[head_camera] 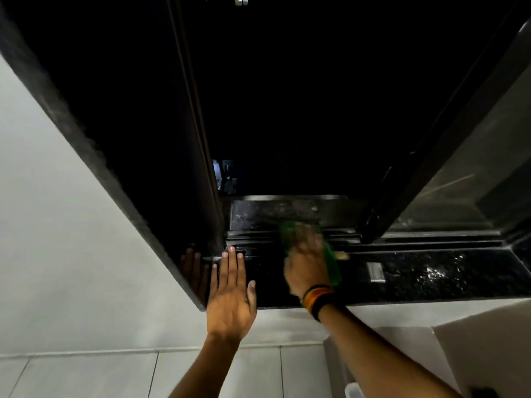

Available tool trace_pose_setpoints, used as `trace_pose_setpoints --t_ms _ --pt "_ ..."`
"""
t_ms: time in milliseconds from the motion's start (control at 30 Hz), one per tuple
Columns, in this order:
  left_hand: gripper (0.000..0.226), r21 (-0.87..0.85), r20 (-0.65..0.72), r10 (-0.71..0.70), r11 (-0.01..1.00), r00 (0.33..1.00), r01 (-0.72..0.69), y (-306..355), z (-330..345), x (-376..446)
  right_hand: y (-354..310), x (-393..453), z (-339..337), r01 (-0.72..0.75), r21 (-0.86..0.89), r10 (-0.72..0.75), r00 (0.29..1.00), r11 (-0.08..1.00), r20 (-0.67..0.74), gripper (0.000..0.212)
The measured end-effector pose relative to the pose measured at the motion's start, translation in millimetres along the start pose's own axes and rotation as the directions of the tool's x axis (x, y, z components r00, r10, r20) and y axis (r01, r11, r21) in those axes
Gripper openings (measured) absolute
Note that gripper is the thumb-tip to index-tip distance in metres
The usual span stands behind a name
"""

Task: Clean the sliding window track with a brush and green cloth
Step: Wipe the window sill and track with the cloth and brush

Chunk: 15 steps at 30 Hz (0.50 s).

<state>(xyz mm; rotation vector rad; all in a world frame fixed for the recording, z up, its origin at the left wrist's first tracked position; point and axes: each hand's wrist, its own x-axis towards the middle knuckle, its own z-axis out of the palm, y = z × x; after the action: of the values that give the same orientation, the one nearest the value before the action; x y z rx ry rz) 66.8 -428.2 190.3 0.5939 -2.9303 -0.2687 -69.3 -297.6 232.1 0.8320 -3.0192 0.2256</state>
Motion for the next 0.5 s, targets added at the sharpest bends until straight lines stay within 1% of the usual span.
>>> trace_pose_setpoints --t_ms 67,133,200,233,267,300,333,400,433,500 --pt "0.074 0.018 0.025 -0.008 1.0 1.0 0.007 -2 2 1 -60 8 9 0.163 0.051 -0.167 0.982 0.985 0.093 0.075" --pt "0.082 0.027 0.053 0.002 1.0 0.999 -0.004 -2 0 -2 -98 21 6 0.21 0.102 -0.226 0.956 0.972 0.186 0.065" --pt "0.078 0.021 0.056 0.002 1.0 0.998 -0.003 -1 -1 -5 -94 35 -4 0.294 0.051 -0.298 0.924 0.954 0.242 0.061" --pt "0.074 0.013 0.054 -0.004 1.0 0.999 0.003 -2 -2 -5 -79 35 -10 0.328 0.015 -0.322 0.915 0.944 0.244 0.062" --pt "0.07 -0.002 0.036 -0.01 1.0 0.999 0.01 -1 -2 -5 -57 30 -14 0.313 -0.011 -0.304 0.928 0.95 0.218 0.064" --pt "0.068 -0.009 0.01 -0.017 1.0 1.0 0.017 -1 0 -4 -29 21 -15 0.241 -0.006 -0.237 0.958 0.971 0.159 0.064" --pt "0.067 -0.015 -0.006 -0.02 1.0 1.0 0.02 0 2 -3 0 11 -15 0.134 0.008 -0.134 0.988 0.991 0.082 0.063" --pt "0.067 -0.026 0.003 -0.008 1.0 1.0 0.008 -1 6 -1 44 -10 -16 -0.065 0.008 0.066 0.998 0.998 -0.024 0.063" --pt "0.068 -0.028 0.004 -0.009 1.0 1.0 0.009 -3 8 -1 49 -13 -15 -0.128 0.002 0.128 0.991 0.992 -0.043 0.065" --pt "0.068 -0.039 -0.001 -0.015 0.999 1.0 0.015 -5 9 -1 28 -6 -7 -0.233 -0.001 0.232 0.971 0.973 -0.055 0.068"
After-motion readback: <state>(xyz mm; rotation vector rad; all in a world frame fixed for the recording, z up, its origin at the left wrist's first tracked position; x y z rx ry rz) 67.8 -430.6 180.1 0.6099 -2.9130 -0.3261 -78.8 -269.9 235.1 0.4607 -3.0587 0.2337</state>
